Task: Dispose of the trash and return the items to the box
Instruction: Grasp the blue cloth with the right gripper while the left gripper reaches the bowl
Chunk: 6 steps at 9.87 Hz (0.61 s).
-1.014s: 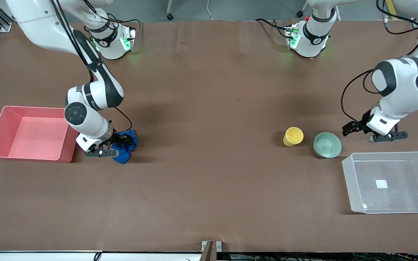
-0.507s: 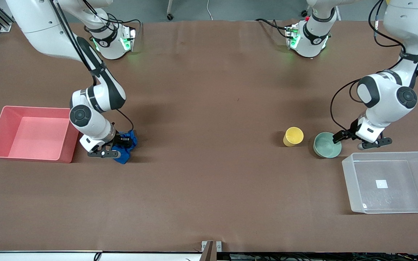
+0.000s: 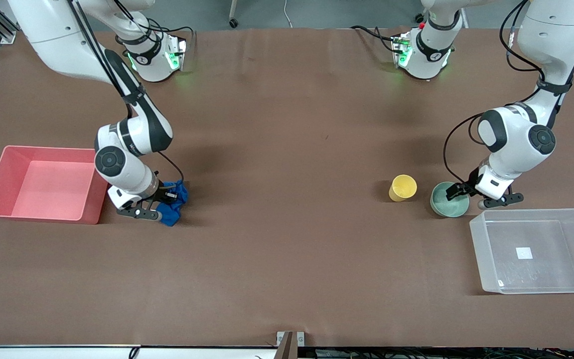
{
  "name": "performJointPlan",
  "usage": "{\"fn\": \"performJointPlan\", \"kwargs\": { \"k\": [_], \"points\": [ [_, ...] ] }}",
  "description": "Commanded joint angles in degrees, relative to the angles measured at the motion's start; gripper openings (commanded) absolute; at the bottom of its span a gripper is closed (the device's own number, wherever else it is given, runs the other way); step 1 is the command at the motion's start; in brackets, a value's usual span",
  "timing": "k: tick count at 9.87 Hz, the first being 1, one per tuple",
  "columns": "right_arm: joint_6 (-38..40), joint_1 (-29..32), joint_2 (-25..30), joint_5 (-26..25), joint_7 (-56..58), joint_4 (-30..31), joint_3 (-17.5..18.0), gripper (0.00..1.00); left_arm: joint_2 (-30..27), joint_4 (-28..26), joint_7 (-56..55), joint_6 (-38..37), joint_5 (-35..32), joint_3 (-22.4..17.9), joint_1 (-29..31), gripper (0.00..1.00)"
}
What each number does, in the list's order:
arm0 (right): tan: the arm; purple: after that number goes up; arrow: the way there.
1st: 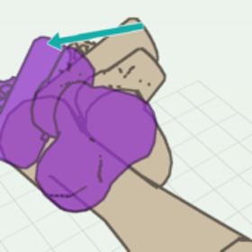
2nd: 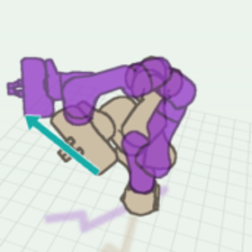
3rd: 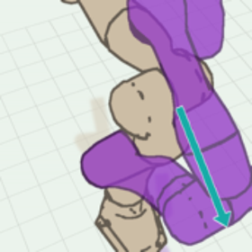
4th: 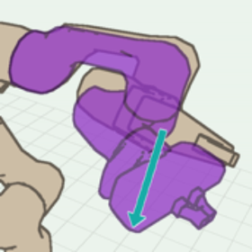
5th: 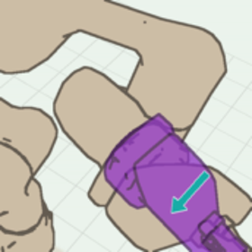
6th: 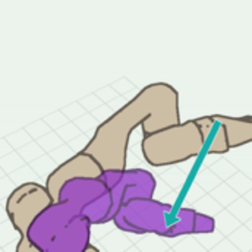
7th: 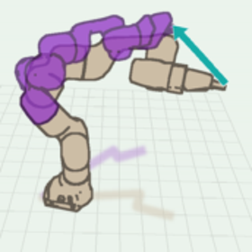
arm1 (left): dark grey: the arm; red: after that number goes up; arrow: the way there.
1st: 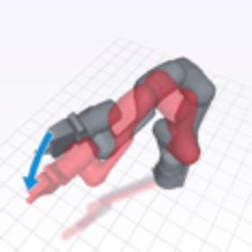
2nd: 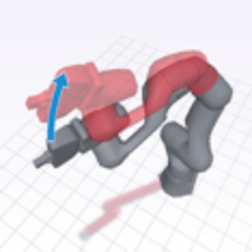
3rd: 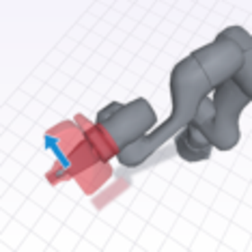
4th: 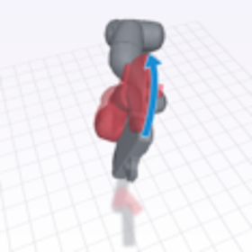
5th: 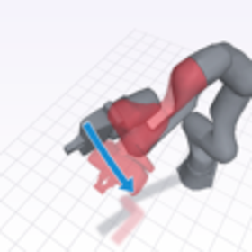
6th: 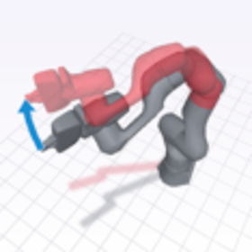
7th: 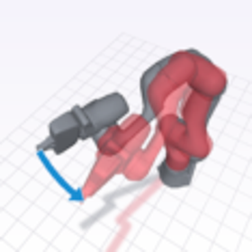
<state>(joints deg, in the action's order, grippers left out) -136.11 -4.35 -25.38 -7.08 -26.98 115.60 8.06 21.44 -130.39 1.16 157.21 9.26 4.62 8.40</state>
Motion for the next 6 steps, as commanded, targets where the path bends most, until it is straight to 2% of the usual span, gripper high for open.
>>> {"fn": "performJointPlan", "kwargs": {
  "k": [1, 3, 4, 5, 6],
  "points": [
    [16.2, -0.1, 5.7, 0.5, -2.0, -7.1, 1.2, 0.01, 2.6, 0.8, 0.7, 0.9, 1.1, 0.2, 0.0, 0.01],
    [29.1, 1.7, 10.2, 1.5, 4.1, -13.7, 0.3, 0.01, 2.3, 0.9, 0.7, 0.9, 1.1, 0.2, 0.0, 0.00],
    [32.0, 5.5, 12.3, 1.5, 10.5, -14.3, -0.1, 0.01, 1.6, 0.9, 0.9, 0.7, 1.1, 0.3, 0.0, 0.00],
    [33.5, 8.4, 14.5, 1.5, 18.1, -14.0, -2.0, 0.01, 0.7, 0.9, 1.2, 0.5, 1.1, 0.3, -0.1, 0.00],
    [34.2, 8.1, 15.0, 1.5, 25.2, -14.1, -7.7, 0.01, -0.4, 0.9, 1.5, 0.1, 1.0, 0.3, -0.1, 0.00]
  ]
}}
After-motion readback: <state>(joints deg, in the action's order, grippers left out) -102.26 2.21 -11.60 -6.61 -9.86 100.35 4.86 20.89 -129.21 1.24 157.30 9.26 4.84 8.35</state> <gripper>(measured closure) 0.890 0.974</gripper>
